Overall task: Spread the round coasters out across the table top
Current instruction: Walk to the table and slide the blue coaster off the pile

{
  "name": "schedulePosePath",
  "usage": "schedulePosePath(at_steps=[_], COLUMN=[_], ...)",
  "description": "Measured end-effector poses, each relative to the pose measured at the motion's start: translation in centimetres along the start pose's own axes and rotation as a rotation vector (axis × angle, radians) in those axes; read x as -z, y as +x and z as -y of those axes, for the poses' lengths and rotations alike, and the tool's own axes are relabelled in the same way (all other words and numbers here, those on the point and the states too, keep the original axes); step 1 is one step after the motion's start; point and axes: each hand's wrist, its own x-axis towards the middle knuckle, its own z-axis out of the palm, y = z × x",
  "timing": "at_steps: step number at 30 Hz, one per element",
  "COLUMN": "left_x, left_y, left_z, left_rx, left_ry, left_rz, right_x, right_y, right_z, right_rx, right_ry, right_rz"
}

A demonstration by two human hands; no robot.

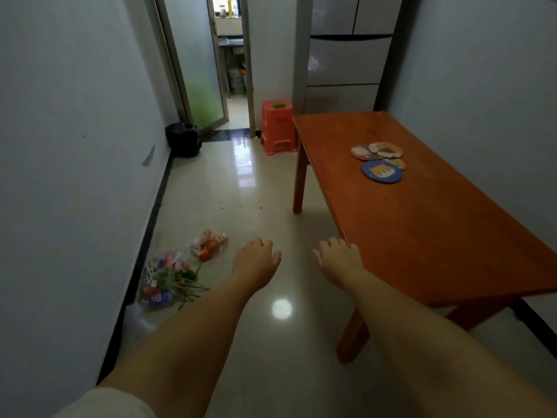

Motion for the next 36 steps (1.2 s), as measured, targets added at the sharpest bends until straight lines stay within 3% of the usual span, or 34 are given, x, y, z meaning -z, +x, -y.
schedulePosePath(at_steps=[8,16,25,36], left_x=[0.3,4.2,1.6,-1.6], left_y=[18.4,39.6,54.5,65.0], left_z=[3.7,4.7,-8.5,-23.5], left_rx=[0.062,-0.102,-0.415,-0.616], left_ry=[0.017,0.087,0.068,0.136], left_rz=[0.054,0.070,0.233,0.405], right_x=[0.8,3.6,3.5,2.7], right_y=[16.9,32.6,40.1,42.9], right_z=[-1.1,-3.5,-15.8,-29.0], right_rx=[-0.043,-0.274,-0.619,-0.922], right_ry=[0.000,0.118,0.200,0.300], right_rz=[0.022,-0.012,0.044,0.167])
